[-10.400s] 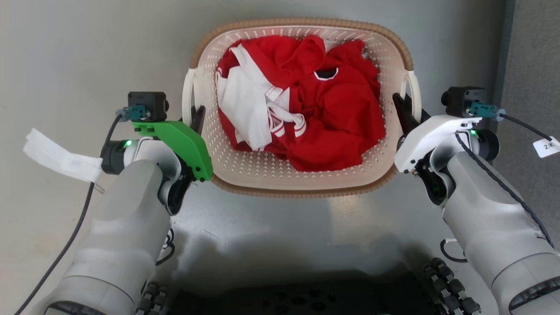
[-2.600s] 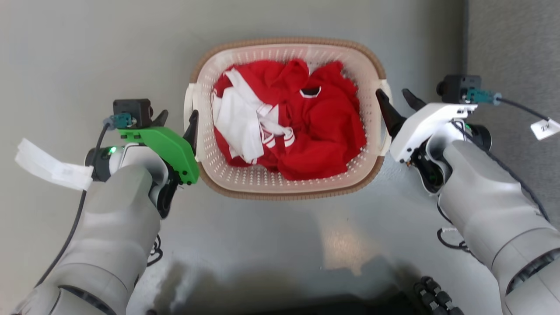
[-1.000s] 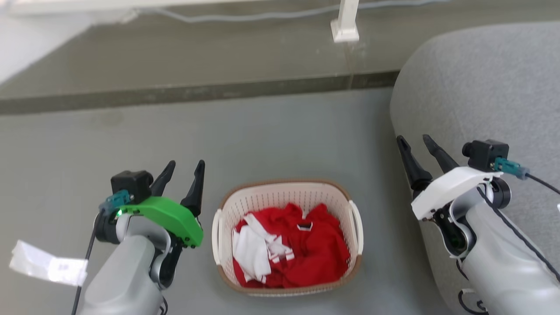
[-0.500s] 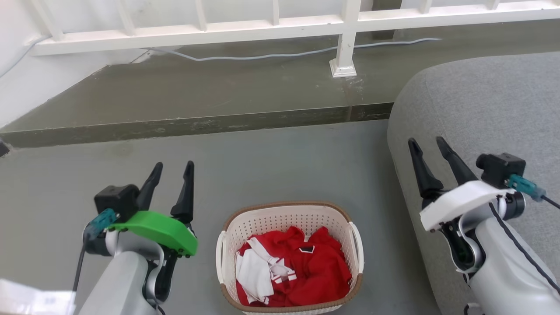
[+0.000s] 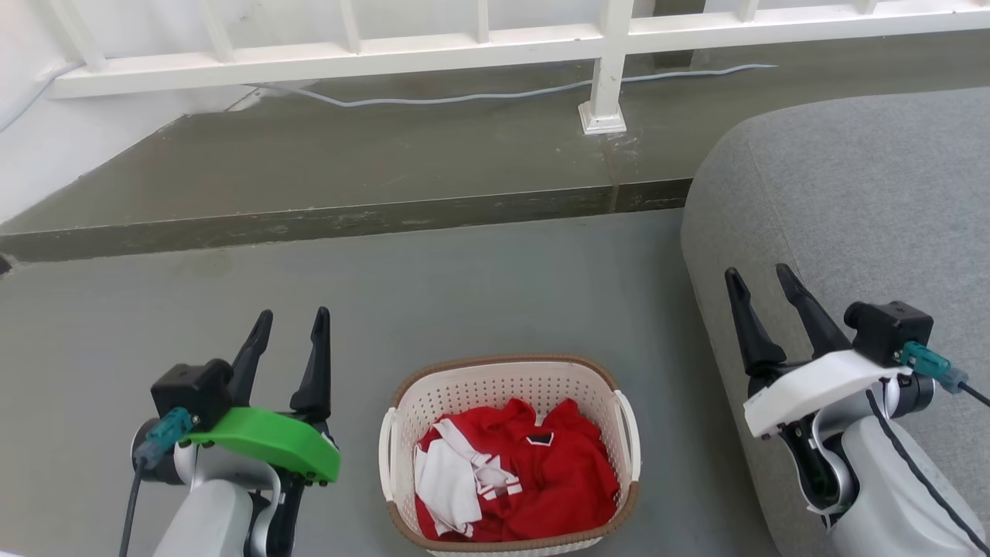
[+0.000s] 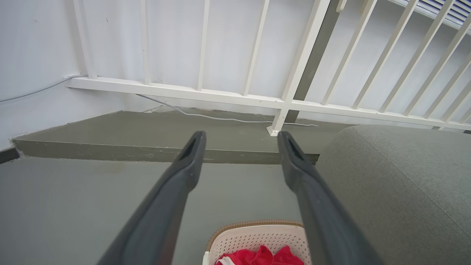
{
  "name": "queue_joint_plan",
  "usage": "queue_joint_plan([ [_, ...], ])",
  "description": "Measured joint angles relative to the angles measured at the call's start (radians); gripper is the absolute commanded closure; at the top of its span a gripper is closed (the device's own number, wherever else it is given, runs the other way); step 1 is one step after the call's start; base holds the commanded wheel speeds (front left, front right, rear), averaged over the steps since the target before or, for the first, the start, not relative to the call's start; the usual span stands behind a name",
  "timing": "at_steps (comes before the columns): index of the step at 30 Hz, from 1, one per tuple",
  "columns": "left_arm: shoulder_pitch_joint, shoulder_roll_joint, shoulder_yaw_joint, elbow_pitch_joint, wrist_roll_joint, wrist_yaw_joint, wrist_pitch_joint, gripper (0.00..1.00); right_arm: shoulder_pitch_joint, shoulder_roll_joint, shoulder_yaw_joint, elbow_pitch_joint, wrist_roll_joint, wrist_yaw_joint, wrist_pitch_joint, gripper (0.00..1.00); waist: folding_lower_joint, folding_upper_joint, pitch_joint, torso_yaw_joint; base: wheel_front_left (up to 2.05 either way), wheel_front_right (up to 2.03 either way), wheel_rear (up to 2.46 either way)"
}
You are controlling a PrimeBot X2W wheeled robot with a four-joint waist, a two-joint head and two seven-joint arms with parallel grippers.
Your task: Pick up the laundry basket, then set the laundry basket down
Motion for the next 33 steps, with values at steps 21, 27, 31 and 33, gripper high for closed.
queue_joint_plan([
  [21, 0.069, -0.027, 0.038, -0.061, 0.062, -0.006, 0.000, 0.00, 0.055, 0.030, -0.051, -0.036, -0.066, 0.018, 0.000, 0.00, 0.0000, 0.0000, 0.005, 0.002, 0.00, 0.00, 0.00],
  [27, 0.074, -0.032, 0.044, -0.063, 0.086, -0.008, 0.000, 0.00, 0.060, 0.034, -0.062, -0.036, -0.076, 0.027, 0.000, 0.00, 0.0000, 0.0000, 0.004, 0.003, 0.00, 0.00, 0.00],
  [31, 0.083, -0.035, 0.048, -0.066, 0.089, -0.016, 0.000, 0.00, 0.070, 0.040, -0.065, -0.036, -0.079, 0.027, 0.000, 0.00, 0.0000, 0.0000, 0.002, 0.003, 0.00, 0.00, 0.00],
  [33, 0.091, -0.036, 0.052, -0.066, 0.089, -0.016, 0.000, 0.00, 0.072, 0.044, -0.066, -0.036, -0.081, 0.027, 0.000, 0.00, 0.0000, 0.0000, 0.001, 0.003, 0.00, 0.00, 0.00],
])
